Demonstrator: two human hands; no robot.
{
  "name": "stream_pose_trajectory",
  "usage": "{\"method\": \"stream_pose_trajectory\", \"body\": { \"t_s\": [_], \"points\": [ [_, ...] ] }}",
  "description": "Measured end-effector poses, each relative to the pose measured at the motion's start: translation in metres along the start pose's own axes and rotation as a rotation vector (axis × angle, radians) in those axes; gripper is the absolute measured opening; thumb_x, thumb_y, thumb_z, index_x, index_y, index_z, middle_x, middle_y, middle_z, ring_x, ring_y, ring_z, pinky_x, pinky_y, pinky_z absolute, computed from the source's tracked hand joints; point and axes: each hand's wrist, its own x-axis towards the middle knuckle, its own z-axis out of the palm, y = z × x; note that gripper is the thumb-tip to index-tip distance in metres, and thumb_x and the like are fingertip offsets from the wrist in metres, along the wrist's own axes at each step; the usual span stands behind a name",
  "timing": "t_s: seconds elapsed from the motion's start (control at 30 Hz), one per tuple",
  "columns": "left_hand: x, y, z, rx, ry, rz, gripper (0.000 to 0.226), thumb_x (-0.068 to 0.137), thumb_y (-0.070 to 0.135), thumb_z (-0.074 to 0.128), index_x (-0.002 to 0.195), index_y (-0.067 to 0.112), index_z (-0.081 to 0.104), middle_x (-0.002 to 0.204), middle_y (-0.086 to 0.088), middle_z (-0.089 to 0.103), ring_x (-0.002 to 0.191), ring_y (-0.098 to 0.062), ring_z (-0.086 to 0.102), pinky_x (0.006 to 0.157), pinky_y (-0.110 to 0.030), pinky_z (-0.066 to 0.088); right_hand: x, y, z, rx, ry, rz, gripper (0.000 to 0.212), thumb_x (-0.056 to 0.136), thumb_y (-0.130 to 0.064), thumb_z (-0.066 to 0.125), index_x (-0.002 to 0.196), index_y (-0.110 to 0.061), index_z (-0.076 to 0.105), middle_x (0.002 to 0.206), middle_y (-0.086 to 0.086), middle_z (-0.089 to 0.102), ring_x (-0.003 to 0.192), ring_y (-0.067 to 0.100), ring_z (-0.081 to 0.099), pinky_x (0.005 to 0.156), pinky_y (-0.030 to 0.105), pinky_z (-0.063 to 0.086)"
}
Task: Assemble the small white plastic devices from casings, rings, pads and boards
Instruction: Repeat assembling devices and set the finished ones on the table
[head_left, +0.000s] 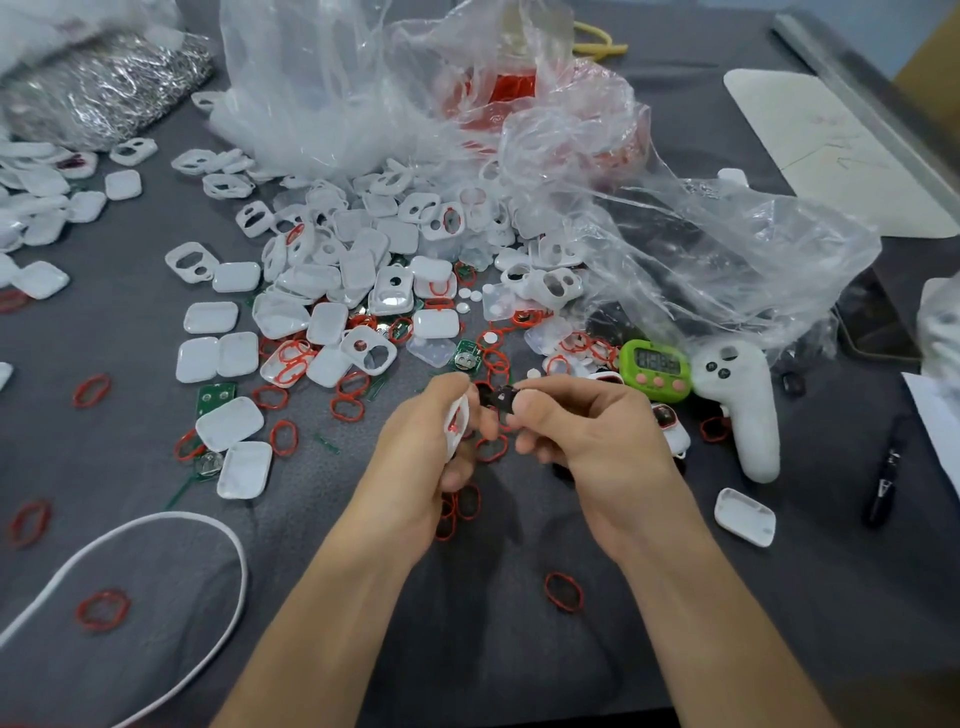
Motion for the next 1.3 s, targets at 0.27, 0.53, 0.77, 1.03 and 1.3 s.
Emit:
{"method": "stream_pose_trajectory", "body": {
  "t_s": [0.27, 0.53, 0.77, 1.03, 1.3],
  "points": [
    [-0.003, -0.001, -0.002, 0.313, -0.074, 0.31, 0.015, 0.091, 0.01, 0.06, 0.084, 0.023, 0.056, 0.068, 0.015, 0.052, 0.055, -0.003, 0.039, 0.05, -0.015, 0.033, 0.003, 0.005, -0.003, -0.021, 0.104, 0.117, 0.029, 0.092, 0.006, 0.067, 0.074, -0.014, 0.077, 0.063, 0.01, 0.071, 0.047, 0.01, 0.06, 0.046, 0.015, 0.047],
    [-0.008, 0.006, -0.012, 0.551, -0.298, 0.448, 0.046, 0.077, 0.003, 0.069, 0.113, 0.029, 0.054, 0.095, 0.021, 0.053, 0.077, -0.005, 0.05, 0.073, -0.021, 0.044, 0.009, 0.001, -0.012, -0.125, -0.087, 0.119, 0.015, 0.087, 0.006, 0.071, 0.08, -0.005, 0.078, 0.057, 0.011, 0.067, 0.047, 0.011, 0.058, 0.047, 0.016, 0.045],
    [-0.01, -0.003, -0.004, 0.482, -0.281, 0.432, 0.049, 0.077, 0.009, 0.063, 0.119, 0.033, 0.057, 0.119, 0.0, 0.057, 0.093, -0.021, 0.062, 0.084, -0.035, 0.052, 0.01, 0.006, -0.008, 0.033, -0.149, 0.243, 0.024, 0.093, -0.003, 0.066, 0.072, -0.007, 0.075, 0.06, 0.01, 0.061, 0.051, 0.015, 0.055, 0.052, 0.022, 0.044],
    [-0.006, -0.011, -0.004, 0.509, -0.264, 0.432, 0.061, 0.076, 0.0, 0.063, 0.121, 0.041, 0.056, 0.125, 0.011, 0.06, 0.102, -0.009, 0.063, 0.082, -0.024, 0.053, 0.005, 0.009, -0.003, 0.05, -0.184, 0.209, 0.016, 0.066, -0.018, 0.08, 0.081, -0.011, 0.082, 0.092, 0.029, 0.062, 0.084, 0.036, 0.053, 0.079, 0.046, 0.04],
    [-0.002, 0.0, -0.021, 0.352, -0.102, 0.336, 0.02, 0.083, -0.001, 0.079, 0.09, 0.018, 0.079, 0.085, -0.004, 0.08, 0.079, -0.014, 0.074, 0.074, -0.024, 0.057, 0.017, 0.01, -0.01, -0.04, -0.137, 0.117, 0.042, 0.094, 0.0, 0.067, 0.067, -0.028, 0.082, 0.059, -0.003, 0.063, 0.053, 0.006, 0.05, 0.049, 0.013, 0.038]
  ]
}}
